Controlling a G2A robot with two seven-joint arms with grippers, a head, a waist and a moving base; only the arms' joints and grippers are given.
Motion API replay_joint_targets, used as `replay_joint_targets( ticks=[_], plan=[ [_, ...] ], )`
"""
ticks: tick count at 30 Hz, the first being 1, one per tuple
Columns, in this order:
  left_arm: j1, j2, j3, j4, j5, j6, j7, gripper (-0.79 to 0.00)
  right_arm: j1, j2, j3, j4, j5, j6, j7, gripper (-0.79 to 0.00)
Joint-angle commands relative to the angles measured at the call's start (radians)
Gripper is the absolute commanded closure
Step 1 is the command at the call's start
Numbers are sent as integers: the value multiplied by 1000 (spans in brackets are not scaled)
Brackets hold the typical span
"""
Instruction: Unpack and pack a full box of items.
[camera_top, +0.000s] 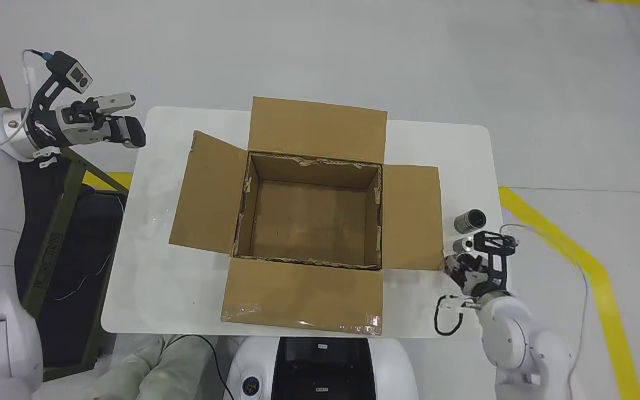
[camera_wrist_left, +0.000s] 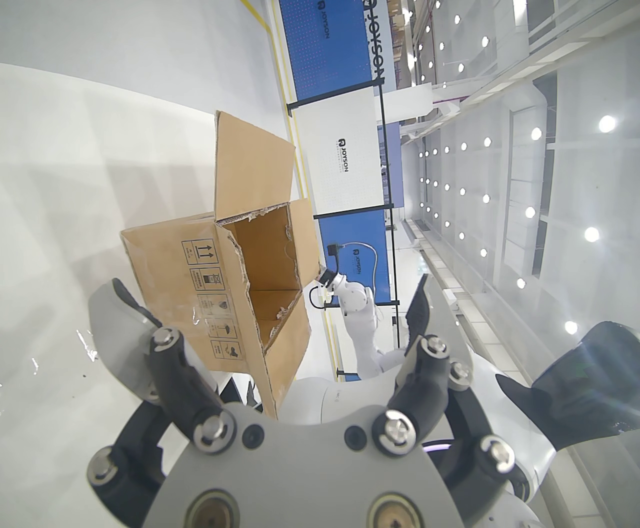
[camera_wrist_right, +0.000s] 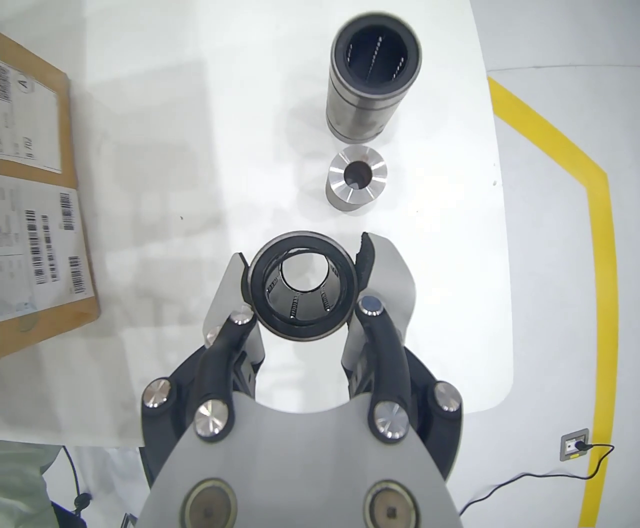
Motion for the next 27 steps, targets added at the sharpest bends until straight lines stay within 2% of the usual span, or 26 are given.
replay_joint_targets(
  ticks=[1, 16, 27],
  plan=[
    [0, 0, 0, 0, 0, 0, 0, -785, -8, 1, 2, -29, -5, 4, 4, 0],
    [0, 0, 0, 0, 0, 0, 0, -785, 9, 3, -28, -204, -49, 32, -72, 0],
    [0, 0, 0, 0, 0, 0, 0, -785, 135, 3, -139, -204, -137, 2, -128, 0]
  ],
)
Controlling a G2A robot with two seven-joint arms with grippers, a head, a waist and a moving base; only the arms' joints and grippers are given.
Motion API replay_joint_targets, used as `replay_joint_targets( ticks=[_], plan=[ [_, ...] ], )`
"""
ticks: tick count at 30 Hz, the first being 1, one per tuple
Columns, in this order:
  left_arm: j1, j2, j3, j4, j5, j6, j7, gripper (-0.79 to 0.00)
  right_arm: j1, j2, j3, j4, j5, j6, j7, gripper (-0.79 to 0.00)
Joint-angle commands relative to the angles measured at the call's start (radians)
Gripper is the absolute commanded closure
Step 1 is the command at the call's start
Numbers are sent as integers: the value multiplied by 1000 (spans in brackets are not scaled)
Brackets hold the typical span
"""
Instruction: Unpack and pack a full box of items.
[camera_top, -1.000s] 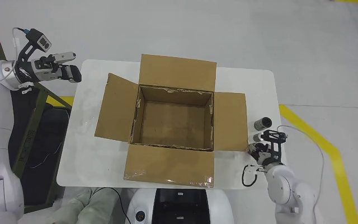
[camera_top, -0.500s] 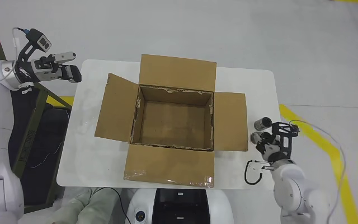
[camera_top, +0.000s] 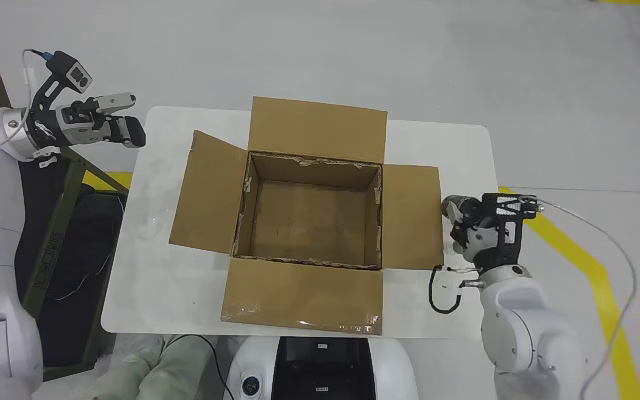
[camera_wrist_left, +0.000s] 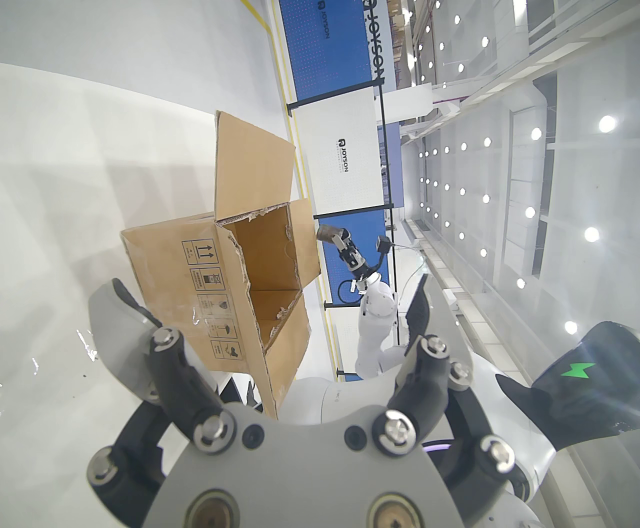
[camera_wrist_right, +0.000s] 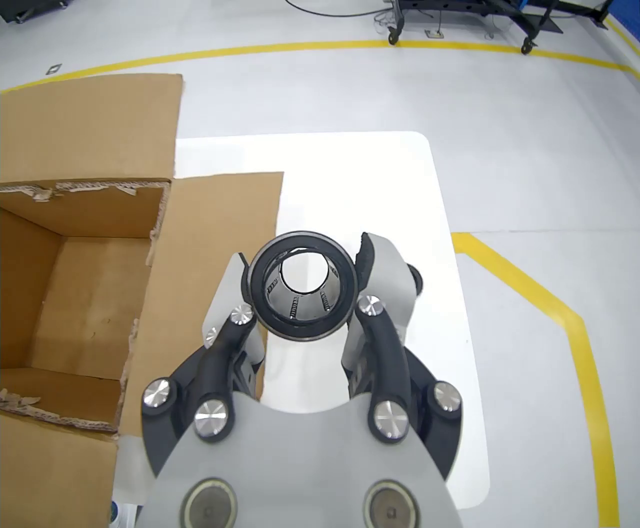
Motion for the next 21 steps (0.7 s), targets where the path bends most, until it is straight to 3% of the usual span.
replay_joint_targets(
  ticks=[1, 14, 21],
  plan=[
    [0, 0, 0, 0, 0, 0, 0, -785, 31, -1, -23, 0, -11, 7, -6, 0],
    [0, 0, 0, 0, 0, 0, 0, -785, 196, -11, -202, 4, -34, -17, 63, 0],
    [0, 0, 0, 0, 0, 0, 0, -785, 311, -25, -341, 97, -44, -11, 101, 0]
  ],
)
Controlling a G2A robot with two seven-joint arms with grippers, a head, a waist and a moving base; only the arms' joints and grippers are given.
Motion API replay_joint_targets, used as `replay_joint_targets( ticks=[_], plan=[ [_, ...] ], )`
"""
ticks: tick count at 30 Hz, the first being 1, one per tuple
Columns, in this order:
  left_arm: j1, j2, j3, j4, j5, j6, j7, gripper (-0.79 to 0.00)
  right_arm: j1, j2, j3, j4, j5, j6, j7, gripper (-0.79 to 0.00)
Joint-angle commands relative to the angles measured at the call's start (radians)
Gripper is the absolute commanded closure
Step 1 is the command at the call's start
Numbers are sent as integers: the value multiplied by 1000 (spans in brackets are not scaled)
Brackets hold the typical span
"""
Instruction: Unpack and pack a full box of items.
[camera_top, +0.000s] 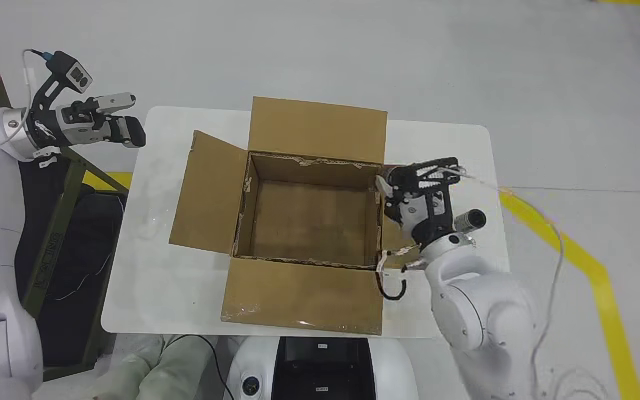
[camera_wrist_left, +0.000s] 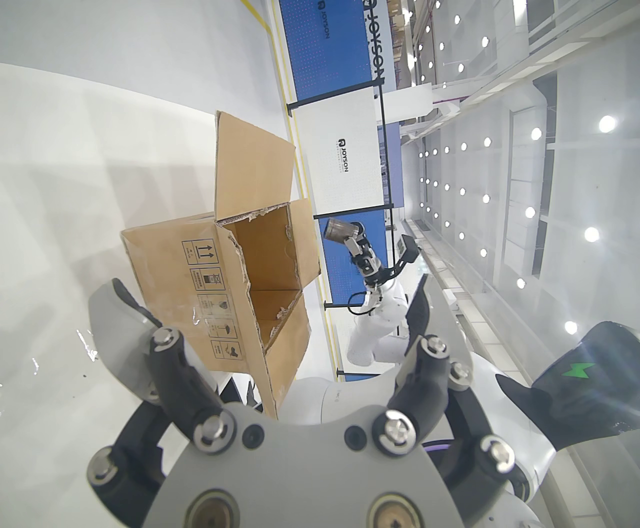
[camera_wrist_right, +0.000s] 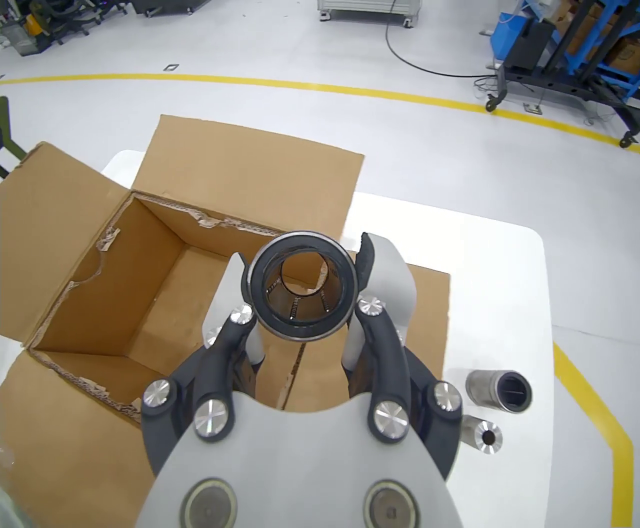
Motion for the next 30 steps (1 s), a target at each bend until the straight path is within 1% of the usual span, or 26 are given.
replay_joint_targets(
  ticks=[1, 10, 17, 30],
  plan=[
    [0, 0, 0, 0, 0, 0, 0, -785, 40, -6, -41, 34, -1, 13, 6, 0],
    [0, 0, 0, 0, 0, 0, 0, -785, 206, -36, -177, 223, 47, 25, 44, 0],
    [0, 0, 0, 0, 0, 0, 0, -785, 316, -66, -273, 365, 84, 38, 46, 0],
    [0, 0, 0, 0, 0, 0, 0, -785, 438, -122, -403, 615, 138, 64, 43, 0]
  ],
)
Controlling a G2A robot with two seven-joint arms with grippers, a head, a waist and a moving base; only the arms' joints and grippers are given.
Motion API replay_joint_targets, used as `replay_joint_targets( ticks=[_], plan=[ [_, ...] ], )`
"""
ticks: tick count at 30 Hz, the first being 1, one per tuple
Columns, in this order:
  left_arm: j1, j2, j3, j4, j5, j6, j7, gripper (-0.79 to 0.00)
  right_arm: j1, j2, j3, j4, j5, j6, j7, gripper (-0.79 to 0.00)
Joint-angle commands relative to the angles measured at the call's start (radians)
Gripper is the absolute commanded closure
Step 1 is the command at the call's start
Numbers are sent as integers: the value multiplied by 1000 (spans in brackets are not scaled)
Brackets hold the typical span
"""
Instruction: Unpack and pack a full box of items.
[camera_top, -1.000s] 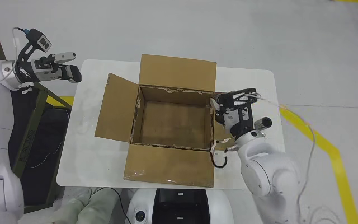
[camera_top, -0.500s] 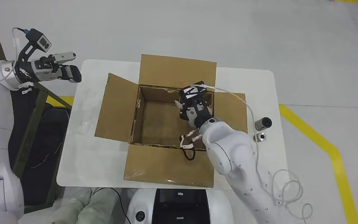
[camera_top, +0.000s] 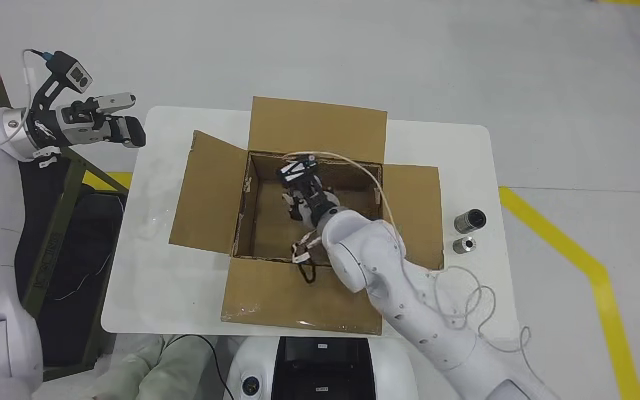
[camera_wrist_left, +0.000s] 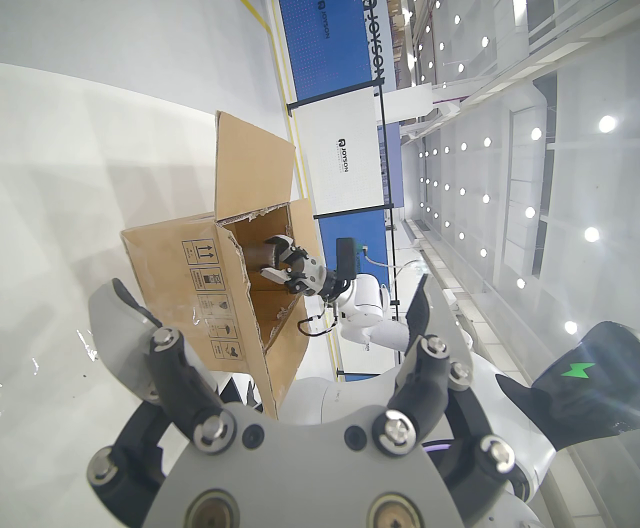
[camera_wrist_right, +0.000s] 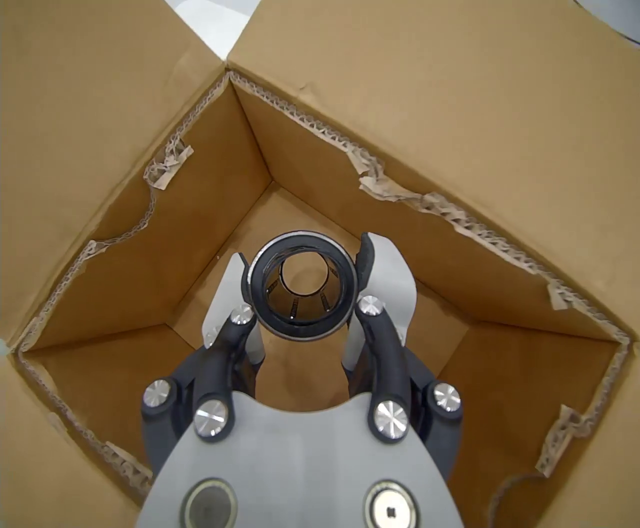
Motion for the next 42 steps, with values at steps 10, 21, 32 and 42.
replay_joint_targets(
  ticks=[10, 21, 32, 42],
  plan=[
    [0, 0, 0, 0, 0, 0, 0, -785, 78, -48, -64, 177, 50, 16, -30, 0],
    [0, 0, 0, 0, 0, 0, 0, -785, 117, -79, -83, 278, 61, 22, -24, 0],
    [0, 0, 0, 0, 0, 0, 0, -785, 133, -101, -93, 332, 50, 15, 0, -185],
    [0, 0, 0, 0, 0, 0, 0, -785, 126, -112, -81, 323, 33, 12, 11, -536]
  ],
)
